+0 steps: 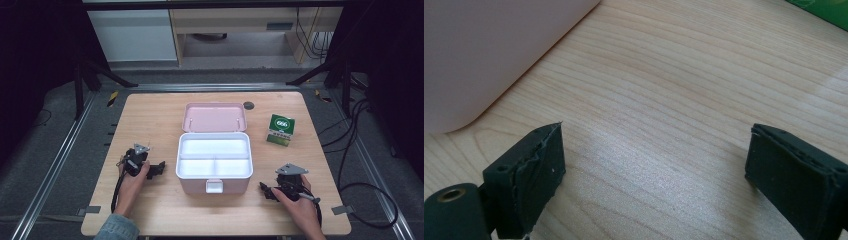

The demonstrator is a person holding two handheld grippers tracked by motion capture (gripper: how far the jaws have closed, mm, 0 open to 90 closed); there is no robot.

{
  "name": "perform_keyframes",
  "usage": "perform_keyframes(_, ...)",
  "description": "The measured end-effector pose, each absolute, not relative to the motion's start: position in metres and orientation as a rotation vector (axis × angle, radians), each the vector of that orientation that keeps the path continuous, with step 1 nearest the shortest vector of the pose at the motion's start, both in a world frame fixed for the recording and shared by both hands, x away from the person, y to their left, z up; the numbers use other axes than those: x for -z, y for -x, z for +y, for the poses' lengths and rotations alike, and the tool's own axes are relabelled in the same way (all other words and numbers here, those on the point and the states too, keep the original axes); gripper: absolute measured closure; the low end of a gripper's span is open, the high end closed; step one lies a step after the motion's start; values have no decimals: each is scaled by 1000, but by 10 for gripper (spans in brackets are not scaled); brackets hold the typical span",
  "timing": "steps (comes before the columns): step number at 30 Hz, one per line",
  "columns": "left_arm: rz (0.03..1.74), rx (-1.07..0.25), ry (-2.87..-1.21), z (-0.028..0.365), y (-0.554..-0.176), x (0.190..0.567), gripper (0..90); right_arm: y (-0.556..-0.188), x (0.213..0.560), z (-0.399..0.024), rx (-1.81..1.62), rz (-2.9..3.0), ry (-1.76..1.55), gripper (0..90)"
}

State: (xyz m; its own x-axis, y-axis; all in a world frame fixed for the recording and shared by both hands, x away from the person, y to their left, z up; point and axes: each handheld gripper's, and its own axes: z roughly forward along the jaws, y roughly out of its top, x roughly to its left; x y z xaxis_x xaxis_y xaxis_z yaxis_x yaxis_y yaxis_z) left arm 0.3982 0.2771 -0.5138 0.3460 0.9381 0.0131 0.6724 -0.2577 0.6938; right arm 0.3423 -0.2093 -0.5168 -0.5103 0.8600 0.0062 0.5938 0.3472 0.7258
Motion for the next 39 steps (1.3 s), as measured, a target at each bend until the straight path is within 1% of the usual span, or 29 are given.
perform_keyframes(5,1315,-559,-2096,266,-371,509,28,-338,516,-208,-976,2243,-1280,92)
perform_keyframes(8,1280,-546,-2093,262,-354,500,31,-331,516,-206,-1017,2256,-1277,92)
perform_keyframes(11,1219,-524,-2125,255,-337,494,38,-322,514,-203,-1012,2284,-1249,96)
perform_keyframes(14,1167,-491,-2151,246,-320,491,41,-315,511,-198,-1029,2304,-1219,112)
perform_keyframes(18,1081,-466,-2160,230,-308,485,41,-312,507,-188,-1062,2329,-1168,136)
perform_keyframes(23,981,-466,-2149,207,-302,481,100,-310,503,-174,-1107,2363,-1105,161)
perform_keyframes(25,969,-474,-2137,203,-302,480,133,-310,502,-172,-1122,2367,-1095,164)
perform_keyframes(26,959,-483,-2131,200,-302,480,133,-310,501,-169,-1140,2370,-1088,171)
perform_keyframes(27,952,-490,-2117,197,-302,479,166,-310,499,-163,-1160,2377,-1071,174)
perform_keyframes(33,916,-429,-2090,190,-307,483,173,-313,498,-147,-1174,2404,-1014,175)
perform_keyframes(37,887,-423,-2075,183,-310,482,162,-315,498,-140,-1186,2400,-996,170)
perform_keyframes(39,881,-418,-2072,183,-312,482,148,-316,496,-138,-1206,2388,-988,184)
